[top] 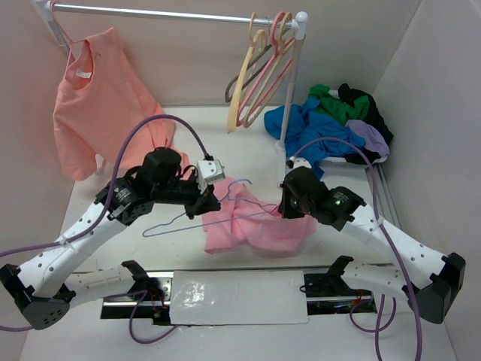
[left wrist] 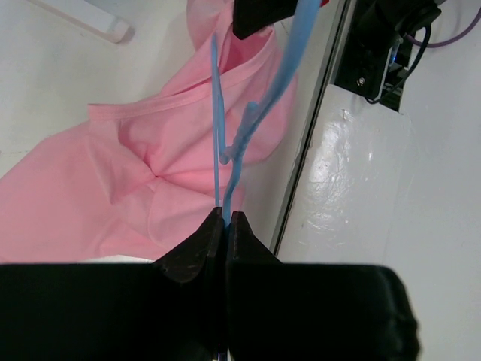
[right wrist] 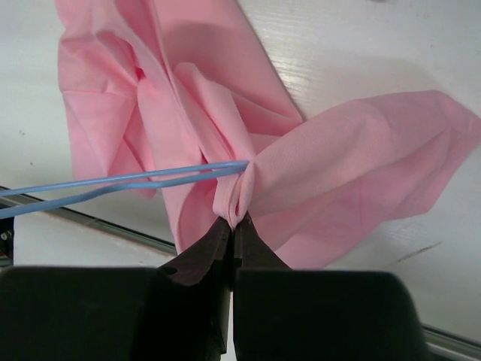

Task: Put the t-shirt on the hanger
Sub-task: Place tshirt on hanger

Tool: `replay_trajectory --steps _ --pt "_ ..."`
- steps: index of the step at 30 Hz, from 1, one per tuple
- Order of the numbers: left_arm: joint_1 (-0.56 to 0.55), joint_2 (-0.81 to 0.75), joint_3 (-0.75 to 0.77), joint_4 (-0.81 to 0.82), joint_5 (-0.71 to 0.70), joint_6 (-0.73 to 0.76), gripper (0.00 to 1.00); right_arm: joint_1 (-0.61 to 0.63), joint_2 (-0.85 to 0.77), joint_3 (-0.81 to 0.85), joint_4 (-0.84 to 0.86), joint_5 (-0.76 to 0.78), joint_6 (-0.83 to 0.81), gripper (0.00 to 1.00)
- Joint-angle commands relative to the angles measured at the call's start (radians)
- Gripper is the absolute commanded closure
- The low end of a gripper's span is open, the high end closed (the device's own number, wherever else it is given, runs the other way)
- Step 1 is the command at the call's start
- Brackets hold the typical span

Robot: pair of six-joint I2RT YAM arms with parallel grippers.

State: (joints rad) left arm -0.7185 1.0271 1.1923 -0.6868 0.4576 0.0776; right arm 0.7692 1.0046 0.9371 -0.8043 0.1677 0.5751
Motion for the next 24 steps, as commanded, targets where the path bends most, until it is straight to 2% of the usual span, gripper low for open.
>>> replay_trajectory --steps 1,12,18,21,24 --pt "0.002 0.028 0.067 0.035 0.088 0.042 1.0 0.008 -0.02 0.072 -0.039 -0.002 -0.023 1.0" --pt "0.011 0.12 0.076 0.101 0.176 0.031 1.0 0.027 -0.008 0.112 -0.049 0.01 -0.054 1.0" --pt "0.053 0.129 0.086 0.112 0.009 -0.097 1.0 0.027 0.002 0.121 -0.104 0.085 -0.028 1.0" --pt "0.108 0.064 0.05 0.092 -0.008 -0.134 1.0 0.027 -0.007 0.121 -0.134 0.128 -0.017 1.0" --pt "0.154 -0.013 0.02 0.082 0.085 -0.108 1.0 0.027 -0.008 0.121 -0.134 0.128 -0.017 1.0"
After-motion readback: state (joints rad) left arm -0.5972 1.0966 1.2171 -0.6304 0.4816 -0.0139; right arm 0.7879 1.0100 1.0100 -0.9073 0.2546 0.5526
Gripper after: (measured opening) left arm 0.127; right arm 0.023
